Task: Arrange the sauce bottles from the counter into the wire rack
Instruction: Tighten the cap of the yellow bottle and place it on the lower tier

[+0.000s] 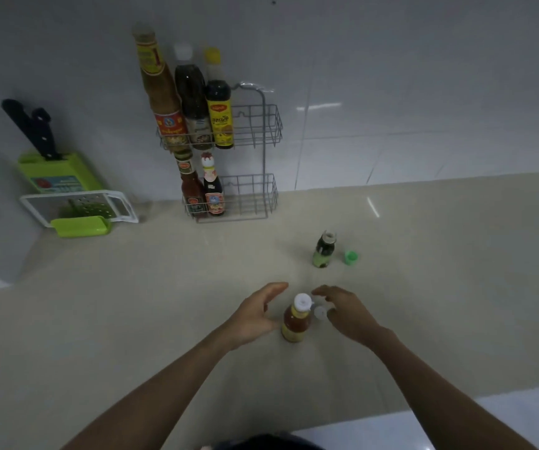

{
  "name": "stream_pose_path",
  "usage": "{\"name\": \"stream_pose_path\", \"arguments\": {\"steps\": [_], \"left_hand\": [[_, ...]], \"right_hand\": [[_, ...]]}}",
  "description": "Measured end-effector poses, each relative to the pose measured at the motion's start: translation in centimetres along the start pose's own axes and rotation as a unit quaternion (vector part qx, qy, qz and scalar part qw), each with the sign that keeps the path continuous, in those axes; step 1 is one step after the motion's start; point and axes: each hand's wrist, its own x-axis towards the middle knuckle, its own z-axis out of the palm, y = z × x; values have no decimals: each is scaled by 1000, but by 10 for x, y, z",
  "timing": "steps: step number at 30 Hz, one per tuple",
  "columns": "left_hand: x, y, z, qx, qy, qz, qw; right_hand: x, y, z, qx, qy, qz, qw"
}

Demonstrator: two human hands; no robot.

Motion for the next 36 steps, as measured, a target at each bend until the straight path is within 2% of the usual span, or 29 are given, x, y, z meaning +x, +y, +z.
{"name": "stream_pose_path", "arguments": {"steps": [2, 4, 8, 10, 14, 16, 19, 21, 24, 28, 31, 36], "left_hand": [[-2, -2, 15, 19, -19, 20, 999], [-3, -3, 27, 28, -15, 25, 999], [-4, 3, 44, 45, 59, 23, 997], [-4, 5, 51, 57, 82, 32, 994], [-7, 8, 58, 62, 110, 37, 991], [-9, 9, 58, 56, 150, 38, 986], [-11, 16, 51, 38, 205, 37, 977], [-12, 23, 44, 34, 219, 41, 974], [-11, 38, 33, 21, 224, 47, 973], [-14, 58, 19, 0, 196, 54, 979], [-20, 68, 13, -24, 172, 47, 984], [-28, 75, 4, -55, 119, 14, 991]], "right_hand": [[-7, 16, 17, -49, -65, -9, 997], [-9, 26, 31, -99, -90, -28, 991], [-10, 28, 42, -178, -43, -51, 982], [-10, 26, 42, -168, -15, -46, 985], [-8, 5, 22, 37, 114, 20, 993], [-8, -18, 0, 198, 169, 33, 965], [-7, -56, -35, 372, 203, -24, 906], [-10, -78, -52, 411, 179, -79, 890], [-12, -94, -59, 395, 124, -128, 901], [-12, -106, -67, 442, 105, -146, 879], [-14, -115, -77, 450, 76, -158, 875], [-15, -119, -103, 426, -41, -173, 887]]}}
